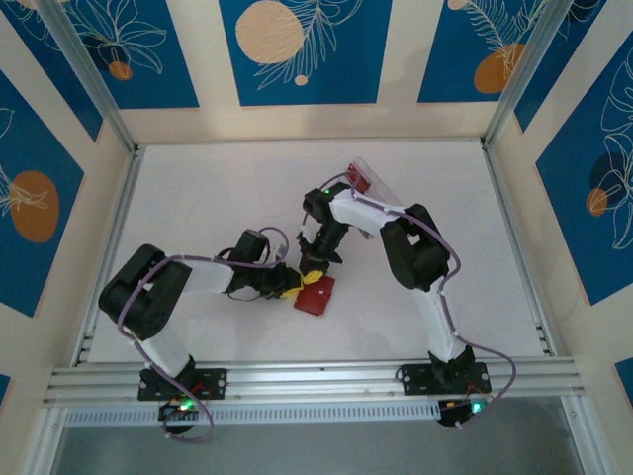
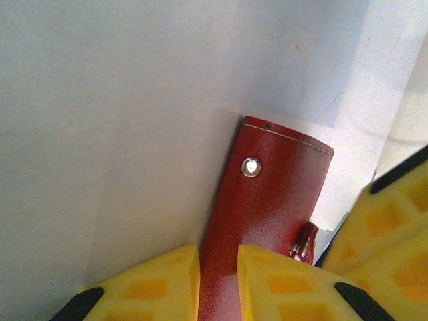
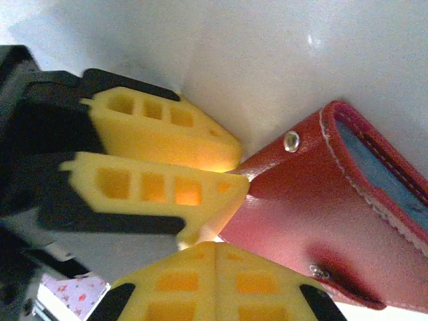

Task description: Put the credit cards into the card holder

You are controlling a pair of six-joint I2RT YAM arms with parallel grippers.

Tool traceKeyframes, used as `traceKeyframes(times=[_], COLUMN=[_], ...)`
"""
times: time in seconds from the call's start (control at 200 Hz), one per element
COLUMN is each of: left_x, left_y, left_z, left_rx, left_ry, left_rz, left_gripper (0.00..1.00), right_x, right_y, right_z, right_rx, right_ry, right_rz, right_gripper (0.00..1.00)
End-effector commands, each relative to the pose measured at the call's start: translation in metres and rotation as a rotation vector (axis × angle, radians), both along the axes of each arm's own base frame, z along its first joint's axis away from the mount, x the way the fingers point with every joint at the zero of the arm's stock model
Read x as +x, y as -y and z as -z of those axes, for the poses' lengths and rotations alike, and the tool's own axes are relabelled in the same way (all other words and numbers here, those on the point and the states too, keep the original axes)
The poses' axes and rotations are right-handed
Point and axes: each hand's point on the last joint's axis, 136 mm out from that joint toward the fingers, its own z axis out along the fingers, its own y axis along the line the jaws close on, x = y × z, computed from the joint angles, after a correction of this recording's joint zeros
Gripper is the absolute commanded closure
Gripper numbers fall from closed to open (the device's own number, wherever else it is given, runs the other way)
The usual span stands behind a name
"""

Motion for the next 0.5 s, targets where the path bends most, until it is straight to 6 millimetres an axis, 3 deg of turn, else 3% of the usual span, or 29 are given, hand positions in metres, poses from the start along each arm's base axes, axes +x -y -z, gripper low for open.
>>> traceKeyframes(times=[0.0, 0.11, 0.245, 0.345, 0.425, 0.495], left_x=[0.002, 0.005, 0.019, 0.027, 0.036, 0.043], left_y=[0.003, 0.003, -0.006, -0.029, -0.053, -0.074], left_z=[0.014, 0.004, -0.030, -0.053, -0.068, -0.084], left_rx=[0.060, 0.052, 0.040, 0.142, 0.214, 0.247], left_ry=[0.066, 0.097, 0.194, 0.278, 0.325, 0.346], left_rz=[0.019, 0.027, 0.002, -0.046, -0.101, -0.153], left_gripper=[0.78, 0.78, 0.69, 0.50, 0.26, 0.03], right_x=[0.001, -0.003, 0.007, 0.021, 0.030, 0.036], right_y=[0.003, 0.016, 0.025, 0.036, 0.040, 0.049], right_z=[-0.030, -0.033, -0.043, -0.052, -0.068, -0.080], right_rx=[0.016, -0.020, -0.045, -0.062, -0.033, -0.042], right_ry=[0.071, 0.123, 0.299, 0.440, 0.547, 0.623], right_rz=[0.001, 0.005, 0.013, 0.062, 0.085, 0.095], right_gripper=[1.00, 0.98, 0.88, 0.67, 0.53, 0.16])
